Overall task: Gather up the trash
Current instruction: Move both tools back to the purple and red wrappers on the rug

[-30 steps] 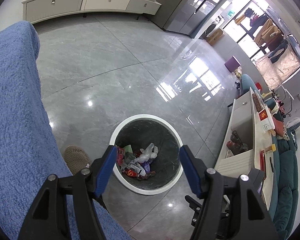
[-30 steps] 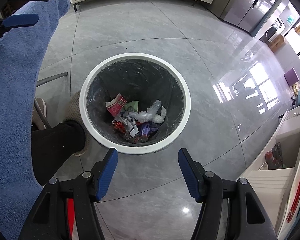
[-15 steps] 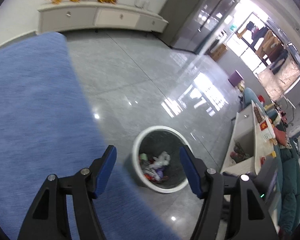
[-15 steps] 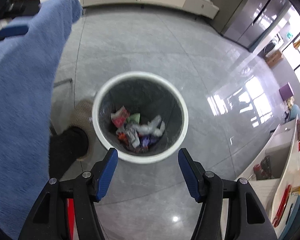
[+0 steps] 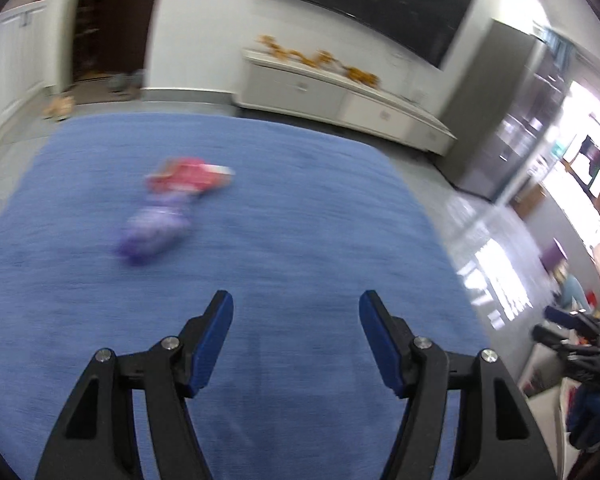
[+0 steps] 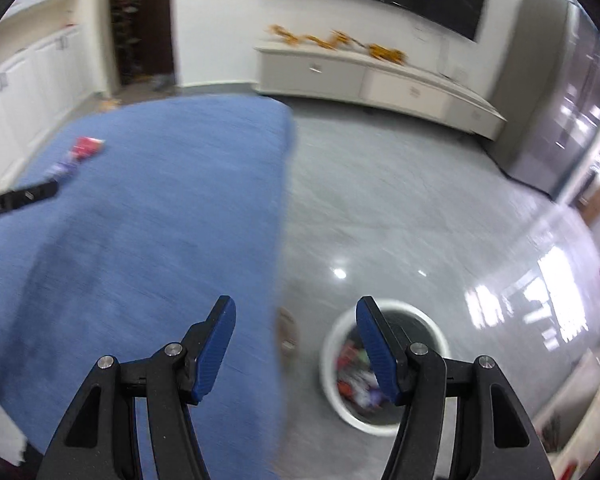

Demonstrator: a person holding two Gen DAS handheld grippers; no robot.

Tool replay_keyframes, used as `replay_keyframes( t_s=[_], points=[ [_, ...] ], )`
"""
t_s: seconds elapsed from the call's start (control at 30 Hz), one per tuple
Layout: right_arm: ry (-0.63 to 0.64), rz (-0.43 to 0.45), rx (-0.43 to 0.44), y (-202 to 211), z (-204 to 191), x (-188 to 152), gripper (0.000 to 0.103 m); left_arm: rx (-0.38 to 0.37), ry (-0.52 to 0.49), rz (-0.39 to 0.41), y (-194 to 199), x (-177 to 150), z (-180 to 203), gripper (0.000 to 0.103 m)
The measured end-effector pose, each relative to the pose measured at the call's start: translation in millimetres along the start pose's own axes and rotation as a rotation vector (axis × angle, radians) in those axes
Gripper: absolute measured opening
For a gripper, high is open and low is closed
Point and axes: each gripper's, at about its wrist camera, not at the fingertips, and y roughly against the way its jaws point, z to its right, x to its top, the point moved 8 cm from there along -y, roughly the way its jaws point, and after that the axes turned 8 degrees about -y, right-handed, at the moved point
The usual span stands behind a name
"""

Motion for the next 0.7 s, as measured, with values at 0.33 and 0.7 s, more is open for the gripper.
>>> replay_keyframes(
  t_s=[0.33,0.7],
  points=[
    [0.135,0.018,0.29,-42,-147,67,0.06,0.061,-0.024,0.001,-12,16,-80,0.064],
    [0.195,-0.033,0.533,-130,-251,117,0.06,0.002,-0.091,-0.053,-64,27,-95,0.064]
  ],
)
